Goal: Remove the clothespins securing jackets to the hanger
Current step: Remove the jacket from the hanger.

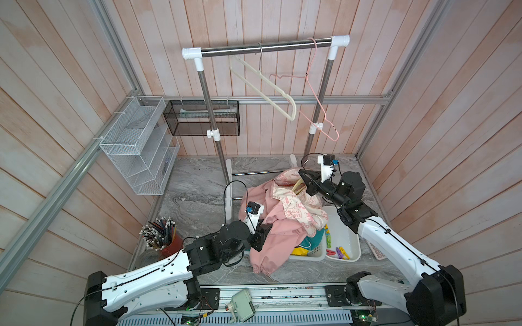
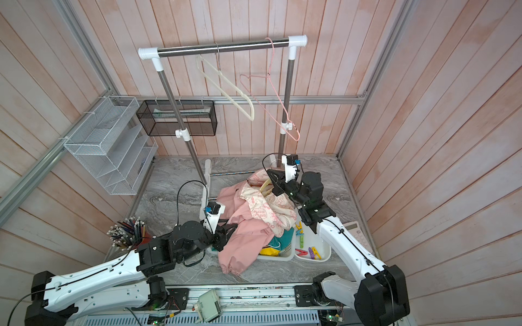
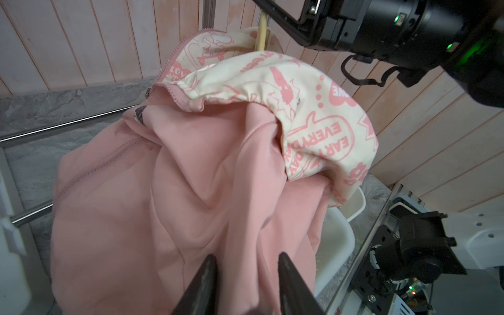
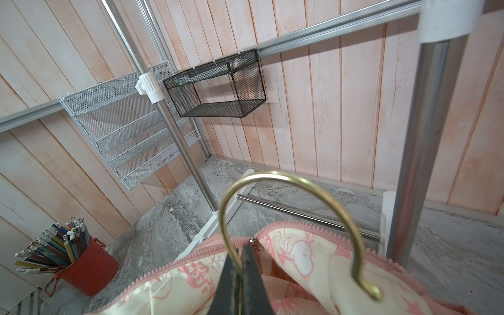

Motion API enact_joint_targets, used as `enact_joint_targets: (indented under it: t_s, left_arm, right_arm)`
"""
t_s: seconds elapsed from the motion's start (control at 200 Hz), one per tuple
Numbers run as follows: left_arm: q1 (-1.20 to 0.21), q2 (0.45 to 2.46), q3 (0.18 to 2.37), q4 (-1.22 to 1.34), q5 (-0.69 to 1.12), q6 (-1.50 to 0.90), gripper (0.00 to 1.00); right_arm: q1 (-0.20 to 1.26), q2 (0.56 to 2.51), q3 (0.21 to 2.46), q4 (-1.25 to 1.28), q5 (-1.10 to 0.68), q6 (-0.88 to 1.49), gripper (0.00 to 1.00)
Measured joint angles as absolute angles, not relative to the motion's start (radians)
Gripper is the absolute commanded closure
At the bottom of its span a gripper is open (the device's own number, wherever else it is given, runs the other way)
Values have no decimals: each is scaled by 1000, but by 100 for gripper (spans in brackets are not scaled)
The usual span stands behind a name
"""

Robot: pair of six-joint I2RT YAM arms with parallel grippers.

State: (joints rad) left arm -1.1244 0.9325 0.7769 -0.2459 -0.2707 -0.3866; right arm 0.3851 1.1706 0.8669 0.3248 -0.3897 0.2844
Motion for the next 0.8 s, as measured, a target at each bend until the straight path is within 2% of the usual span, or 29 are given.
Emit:
enact_joint_targets:
  t_s: [0.11,0.235,0.8]
  left_arm:
    - [-1124,944,777,-238,-266,-389,89]
    - [-1124,942,773,-238,-267,-380,100]
    - [-1124,797,705,-204,-310,-391,100]
  right_arm:
    - [384,1171,873,316,-389,284,100]
    - [384,1172,878,304,-385,284,100]
    - [366,1206,913,232,-485,312,100]
